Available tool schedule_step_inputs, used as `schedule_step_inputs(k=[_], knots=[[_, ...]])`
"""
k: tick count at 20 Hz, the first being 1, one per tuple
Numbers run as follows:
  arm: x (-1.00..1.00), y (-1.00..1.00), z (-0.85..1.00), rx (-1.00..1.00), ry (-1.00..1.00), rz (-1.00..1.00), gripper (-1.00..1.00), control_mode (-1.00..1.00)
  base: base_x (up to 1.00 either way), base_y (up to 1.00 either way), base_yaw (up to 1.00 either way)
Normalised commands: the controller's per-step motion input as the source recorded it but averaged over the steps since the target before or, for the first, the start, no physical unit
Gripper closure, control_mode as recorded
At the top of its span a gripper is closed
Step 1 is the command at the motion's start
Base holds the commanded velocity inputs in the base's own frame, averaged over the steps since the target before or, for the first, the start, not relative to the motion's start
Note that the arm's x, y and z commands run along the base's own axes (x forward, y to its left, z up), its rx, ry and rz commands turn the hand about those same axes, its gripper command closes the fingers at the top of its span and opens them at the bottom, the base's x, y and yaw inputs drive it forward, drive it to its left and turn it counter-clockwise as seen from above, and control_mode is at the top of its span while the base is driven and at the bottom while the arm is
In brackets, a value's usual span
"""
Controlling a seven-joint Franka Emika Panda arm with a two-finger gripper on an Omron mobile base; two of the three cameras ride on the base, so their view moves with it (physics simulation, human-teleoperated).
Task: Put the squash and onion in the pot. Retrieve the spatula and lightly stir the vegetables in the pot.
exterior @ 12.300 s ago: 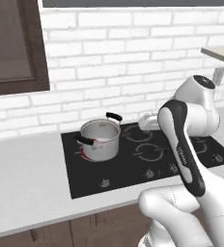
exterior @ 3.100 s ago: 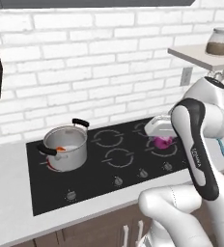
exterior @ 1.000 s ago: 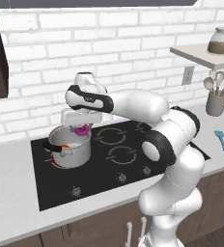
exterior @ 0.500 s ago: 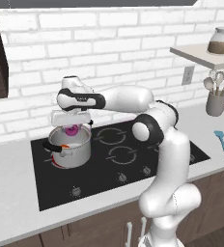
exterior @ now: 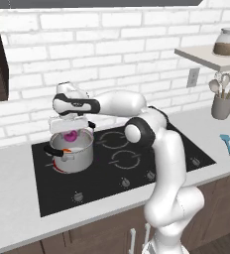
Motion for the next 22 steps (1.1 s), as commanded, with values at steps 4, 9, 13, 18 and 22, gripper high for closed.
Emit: schedule_step_inputs(k=[4,9,13,18,22], knots=[[0.02,0.0,-0.25,0.0,0.03,0.0,1.0,-1.0,0.0,0.0,0.0],[0.0,0.0,-0.24,0.0,0.01,0.0,1.0,-1.0,0.0,0.0,0.0],[0.0,0.0,-0.26,0.0,0.0,0.0,1.0,-1.0,0.0,0.0,0.0],[0.0,0.0,-0.09,0.0,0.0,0.0,-1.0,-1.0,0.0,0.0,0.0],[-0.08,0.0,0.0,0.0,0.0,0.0,-1.0,-1.0,0.0,0.0,0.0]])
